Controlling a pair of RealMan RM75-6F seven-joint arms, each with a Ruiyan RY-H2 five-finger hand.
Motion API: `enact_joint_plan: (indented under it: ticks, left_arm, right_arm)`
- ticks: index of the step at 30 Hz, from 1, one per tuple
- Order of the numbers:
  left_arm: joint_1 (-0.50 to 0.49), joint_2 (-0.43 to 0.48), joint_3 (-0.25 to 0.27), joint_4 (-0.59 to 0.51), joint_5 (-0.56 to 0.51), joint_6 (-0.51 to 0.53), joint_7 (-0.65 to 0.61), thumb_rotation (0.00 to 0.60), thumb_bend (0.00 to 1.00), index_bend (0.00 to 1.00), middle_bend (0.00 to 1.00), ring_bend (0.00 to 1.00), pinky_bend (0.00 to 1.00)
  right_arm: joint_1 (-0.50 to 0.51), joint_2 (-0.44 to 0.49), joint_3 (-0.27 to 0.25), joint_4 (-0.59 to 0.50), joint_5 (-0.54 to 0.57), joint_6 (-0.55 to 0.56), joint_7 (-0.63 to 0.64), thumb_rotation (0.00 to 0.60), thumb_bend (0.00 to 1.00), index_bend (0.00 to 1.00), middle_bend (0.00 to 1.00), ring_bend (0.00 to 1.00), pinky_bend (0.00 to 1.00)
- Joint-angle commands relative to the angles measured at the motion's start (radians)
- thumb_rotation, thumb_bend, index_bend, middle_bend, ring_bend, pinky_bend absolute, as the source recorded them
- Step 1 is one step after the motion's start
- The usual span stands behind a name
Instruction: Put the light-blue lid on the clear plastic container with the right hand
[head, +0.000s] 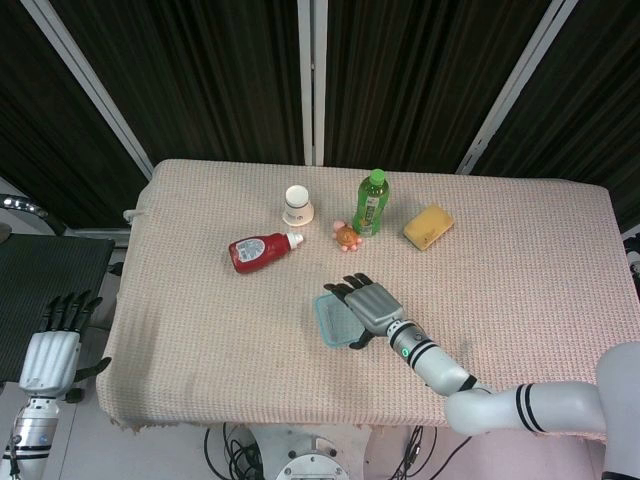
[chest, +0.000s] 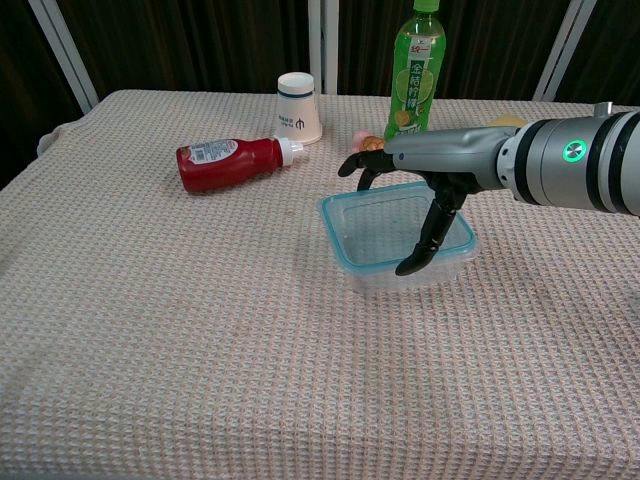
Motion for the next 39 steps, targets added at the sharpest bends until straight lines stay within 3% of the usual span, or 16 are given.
enact_joint_plan:
  ticks: [1,39]
  left_arm:
    - [0.001,0.001,0.000,-0.002,-0.002,0.000,0.001,0.600,0.06,0.12,0.05,0.00,0.00]
    - [0.003,-0.004,0.003,-0.002,-0.007,-0.003,0.006,0.600,0.06,0.12,0.05,0.00,0.00]
  right_arm:
    - [-0.008,0.004,0.003,0.002,-0.013,0.000,0.018,0.600,0.04,0.00,0.28,0.00,0.00]
    - [-0.027,-0.012,-0.013,0.058,-0.061,-0.030,0.072,0.600,0.04,0.00,0.27,0.00,0.00]
